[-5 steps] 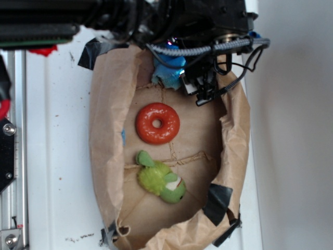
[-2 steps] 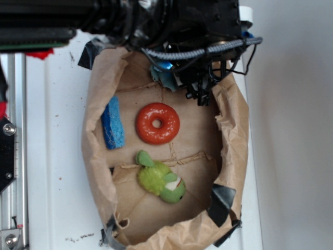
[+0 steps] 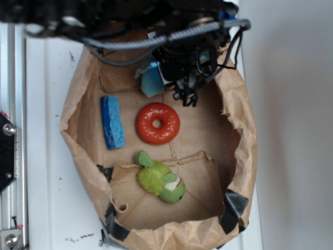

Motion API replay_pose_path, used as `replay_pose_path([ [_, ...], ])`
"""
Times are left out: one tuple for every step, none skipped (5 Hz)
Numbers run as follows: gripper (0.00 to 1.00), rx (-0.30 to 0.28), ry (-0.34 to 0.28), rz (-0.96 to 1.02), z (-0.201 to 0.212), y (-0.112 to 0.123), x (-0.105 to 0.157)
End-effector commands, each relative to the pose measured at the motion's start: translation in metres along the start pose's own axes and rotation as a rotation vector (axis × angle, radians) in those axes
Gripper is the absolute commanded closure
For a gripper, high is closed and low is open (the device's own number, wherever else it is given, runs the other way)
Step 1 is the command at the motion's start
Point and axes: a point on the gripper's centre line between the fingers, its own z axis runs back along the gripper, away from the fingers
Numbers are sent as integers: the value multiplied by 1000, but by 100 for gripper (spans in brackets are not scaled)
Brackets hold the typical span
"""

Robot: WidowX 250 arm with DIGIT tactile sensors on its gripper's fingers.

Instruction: Grab the blue cloth.

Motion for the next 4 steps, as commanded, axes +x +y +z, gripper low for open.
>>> replay_pose_path([
  [100,-69,-81,-74,46,-8,-8],
  [100,-105,-88,-120,59,-20,-16],
  [100,-137,-82,-152,70,-27,-18],
  [100,-143,-56,-174,79,-41,-17],
])
